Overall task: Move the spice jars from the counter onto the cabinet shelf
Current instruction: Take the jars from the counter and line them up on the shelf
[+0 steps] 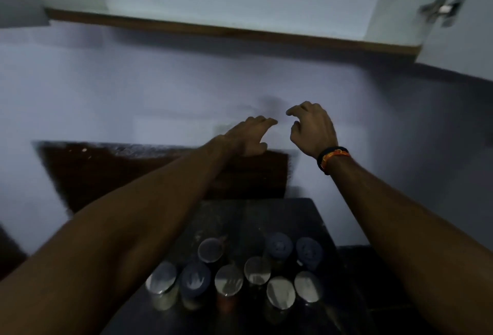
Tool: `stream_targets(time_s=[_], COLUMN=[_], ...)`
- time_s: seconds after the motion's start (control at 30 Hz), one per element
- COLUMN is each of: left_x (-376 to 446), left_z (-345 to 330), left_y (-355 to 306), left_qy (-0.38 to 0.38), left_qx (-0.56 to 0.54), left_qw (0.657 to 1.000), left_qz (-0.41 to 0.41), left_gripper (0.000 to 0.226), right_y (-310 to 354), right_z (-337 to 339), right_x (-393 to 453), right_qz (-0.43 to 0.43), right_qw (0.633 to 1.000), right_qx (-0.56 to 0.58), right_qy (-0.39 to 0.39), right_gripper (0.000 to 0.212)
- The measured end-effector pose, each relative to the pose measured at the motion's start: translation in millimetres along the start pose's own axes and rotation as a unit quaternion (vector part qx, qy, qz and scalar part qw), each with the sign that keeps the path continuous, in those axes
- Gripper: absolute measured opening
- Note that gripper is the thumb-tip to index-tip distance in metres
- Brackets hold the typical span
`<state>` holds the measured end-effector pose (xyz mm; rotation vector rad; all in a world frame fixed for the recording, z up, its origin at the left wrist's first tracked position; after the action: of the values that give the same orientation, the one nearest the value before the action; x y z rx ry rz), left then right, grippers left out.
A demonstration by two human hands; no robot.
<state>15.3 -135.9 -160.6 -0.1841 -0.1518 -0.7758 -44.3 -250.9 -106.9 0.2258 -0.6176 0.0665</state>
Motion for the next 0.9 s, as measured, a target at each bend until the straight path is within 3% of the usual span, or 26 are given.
stream_targets(time_s=[0.27,0.5,0.7,0.9], left_x=[-121.2,-202.2,-241.0,-253.4], left_z=[-84.6,-171.2,-229.8,-251.3], left_y=[68.0,73.3,69.0,64.0], left_qy=[0.056,0.101,0.147,0.163], left_qx=[-0.083,-0.148,-0.164,-0.182], left_qw=[0.987,0.964,0.943,0.934], left_qz=[0.124,0.197,0.248,0.26], left_gripper=[0.065,0.049,0.052,0.063], right_y=[74.2,97.9,88.3,84.6], right_z=[-148.3,-248.1,-281.7,-286.4], right_x=[-81.7,-202.1,-273.4,-299.6], right_qz=[0.05,0.08,0.101,0.096], right_qw=[0.976,0.927,0.9,0.908], right_qx=[0.089,0.082,0.05,0.04], right_qy=[0.194,0.357,0.421,0.405], right_gripper=[0.036,0.029,0.041,0.061])
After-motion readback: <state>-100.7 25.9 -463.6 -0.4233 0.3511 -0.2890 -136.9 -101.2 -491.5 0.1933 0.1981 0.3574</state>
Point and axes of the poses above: each hand's wrist, its own x-axis towards the middle knuckle, its own z-axis out of the back of the hand, y = z × x, the point moved 9 cm from there along x, towards the middle knuckle, and after that the axes turned 6 degrees about x, right-handed, at the moved point
